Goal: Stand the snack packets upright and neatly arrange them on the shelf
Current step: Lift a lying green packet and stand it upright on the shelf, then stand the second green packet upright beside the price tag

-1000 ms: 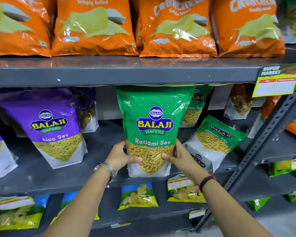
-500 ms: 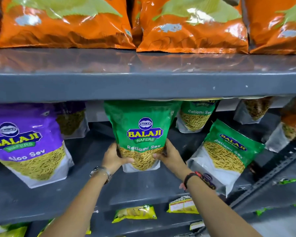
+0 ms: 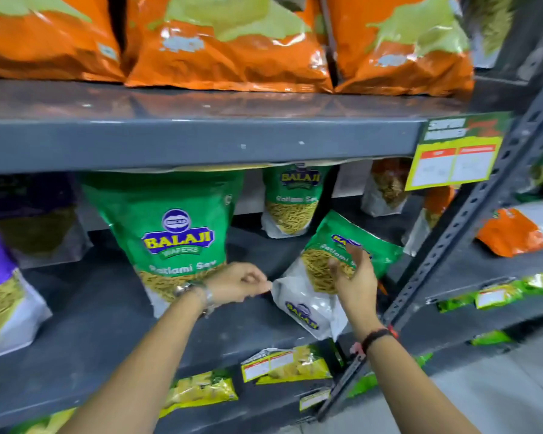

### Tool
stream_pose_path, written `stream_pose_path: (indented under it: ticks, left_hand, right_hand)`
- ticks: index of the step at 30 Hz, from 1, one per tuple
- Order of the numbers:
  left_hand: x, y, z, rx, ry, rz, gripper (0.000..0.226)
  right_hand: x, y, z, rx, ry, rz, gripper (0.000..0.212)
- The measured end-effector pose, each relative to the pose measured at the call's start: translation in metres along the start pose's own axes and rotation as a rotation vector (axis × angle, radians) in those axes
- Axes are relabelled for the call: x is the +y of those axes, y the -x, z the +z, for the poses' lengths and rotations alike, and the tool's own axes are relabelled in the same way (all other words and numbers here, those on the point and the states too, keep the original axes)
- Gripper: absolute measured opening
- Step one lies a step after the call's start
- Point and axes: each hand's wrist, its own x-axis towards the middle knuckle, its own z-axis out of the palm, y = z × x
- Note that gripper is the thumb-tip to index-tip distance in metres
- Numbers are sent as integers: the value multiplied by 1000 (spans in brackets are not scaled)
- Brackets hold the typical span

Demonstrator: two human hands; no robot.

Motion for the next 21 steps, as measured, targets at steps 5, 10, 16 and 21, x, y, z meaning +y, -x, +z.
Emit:
stream_pose_path:
  ticks: [5, 10, 16, 21]
  left_hand:
    - [25, -65, 41, 207, 140, 32, 36]
    - [33, -99, 51, -36, 114, -105, 30]
    - [24, -93, 52, -99, 149, -177, 44]
    - [9, -49, 65, -129, 277, -134, 74]
  right_hand:
    - [52, -9, -28, -84, -104, 482, 64]
    - [55, -8, -30, -364, -360, 818, 32]
    - [54, 1, -39, -324, -456, 765, 26]
    - [40, 31, -66, -408, -466, 559, 19]
